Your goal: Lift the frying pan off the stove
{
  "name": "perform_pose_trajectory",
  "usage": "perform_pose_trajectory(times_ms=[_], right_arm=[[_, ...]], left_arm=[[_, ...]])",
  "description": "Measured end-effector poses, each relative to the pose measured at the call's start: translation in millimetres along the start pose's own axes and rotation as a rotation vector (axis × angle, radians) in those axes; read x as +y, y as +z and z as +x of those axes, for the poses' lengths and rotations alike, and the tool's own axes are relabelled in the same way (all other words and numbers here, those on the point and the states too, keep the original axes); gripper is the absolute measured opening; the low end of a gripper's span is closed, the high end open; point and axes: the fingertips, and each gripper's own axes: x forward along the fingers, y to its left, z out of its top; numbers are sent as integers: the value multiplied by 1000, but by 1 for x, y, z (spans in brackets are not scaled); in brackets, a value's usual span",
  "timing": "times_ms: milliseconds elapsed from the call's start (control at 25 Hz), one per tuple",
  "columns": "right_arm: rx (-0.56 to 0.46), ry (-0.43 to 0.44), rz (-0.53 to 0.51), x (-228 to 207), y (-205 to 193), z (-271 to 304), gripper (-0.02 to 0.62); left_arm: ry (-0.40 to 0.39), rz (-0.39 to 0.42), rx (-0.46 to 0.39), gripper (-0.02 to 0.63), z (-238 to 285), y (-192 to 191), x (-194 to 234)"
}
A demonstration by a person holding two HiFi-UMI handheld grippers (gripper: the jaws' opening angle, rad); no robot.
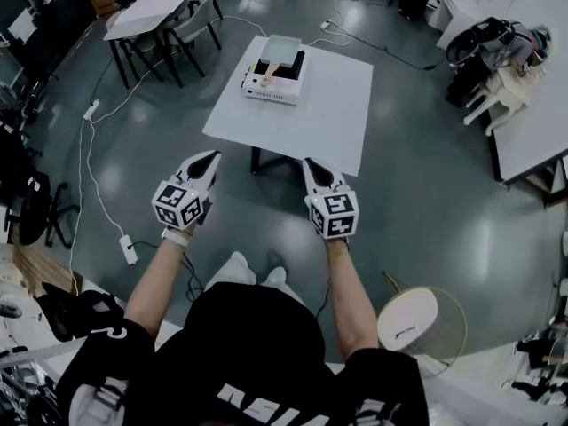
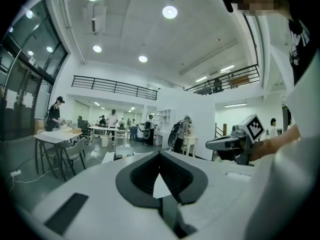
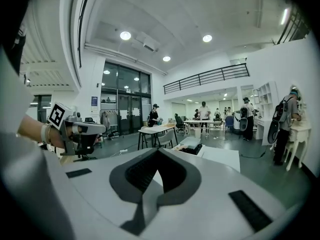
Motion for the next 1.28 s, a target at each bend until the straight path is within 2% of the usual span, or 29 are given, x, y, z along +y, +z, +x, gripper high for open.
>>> perform_pose_trajectory(times_ms=[360, 680, 1280], right_arm=[[14, 10, -13, -15, -2, 12, -6], [29, -6, -11, -39, -1, 40, -6], [60, -23, -4, -77, 19, 147, -6]], left_arm=[[-9, -14, -1, -3, 23, -6, 1], [-29, -25, -7, -2, 61, -6, 21], [-81, -39, 1, -2, 145, 4, 109]])
